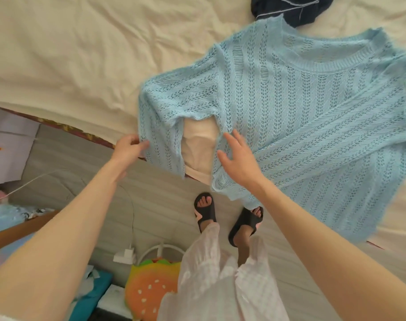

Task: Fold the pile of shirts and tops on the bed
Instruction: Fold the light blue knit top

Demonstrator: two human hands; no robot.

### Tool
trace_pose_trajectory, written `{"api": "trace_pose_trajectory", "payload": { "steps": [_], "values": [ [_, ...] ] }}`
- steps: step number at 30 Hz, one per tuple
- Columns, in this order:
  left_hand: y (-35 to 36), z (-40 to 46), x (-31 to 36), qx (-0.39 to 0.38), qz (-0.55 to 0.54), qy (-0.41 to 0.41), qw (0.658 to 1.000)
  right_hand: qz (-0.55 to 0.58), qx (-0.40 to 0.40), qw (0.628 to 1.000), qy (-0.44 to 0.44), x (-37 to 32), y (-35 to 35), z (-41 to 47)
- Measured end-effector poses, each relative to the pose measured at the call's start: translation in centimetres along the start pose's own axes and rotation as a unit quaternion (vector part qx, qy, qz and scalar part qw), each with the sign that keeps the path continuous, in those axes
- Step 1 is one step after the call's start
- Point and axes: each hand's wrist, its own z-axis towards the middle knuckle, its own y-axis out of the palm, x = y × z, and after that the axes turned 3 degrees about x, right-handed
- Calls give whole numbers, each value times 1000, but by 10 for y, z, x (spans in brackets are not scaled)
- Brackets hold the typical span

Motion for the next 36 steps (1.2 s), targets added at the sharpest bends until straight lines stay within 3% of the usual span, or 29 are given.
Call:
{"api": "trace_pose_trajectory", "payload": {
  "steps": [3,5,9,11,15,19,24,28,31,36],
  "values": [
    [-17,-27,7,4,11,42,999,122,-5,991,44,-23,-7,-18],
    [-27,-53,14,10,-6,62,998,235,-41,967,89,-39,-13,-33],
    [-28,-106,38,32,50,131,990,473,-105,857,178,-63,-26,-58],
    [-16,-131,52,13,100,191,976,479,-105,853,181,-65,-33,-62],
    [22,-166,64,-64,144,291,944,389,-111,893,197,-65,-48,-63],
    [57,-181,66,-177,106,267,941,320,-38,921,216,-56,-64,-58],
    [78,-187,62,-205,167,250,931,403,7,893,198,-27,-100,-68],
    [110,-215,83,-187,287,331,879,385,-52,908,156,10,-142,-75],
    [155,-241,100,-187,334,388,838,392,-37,904,164,46,-178,-76],
    [249,-278,117,-295,354,381,801,377,25,909,177,134,-223,-75]
  ]
}}
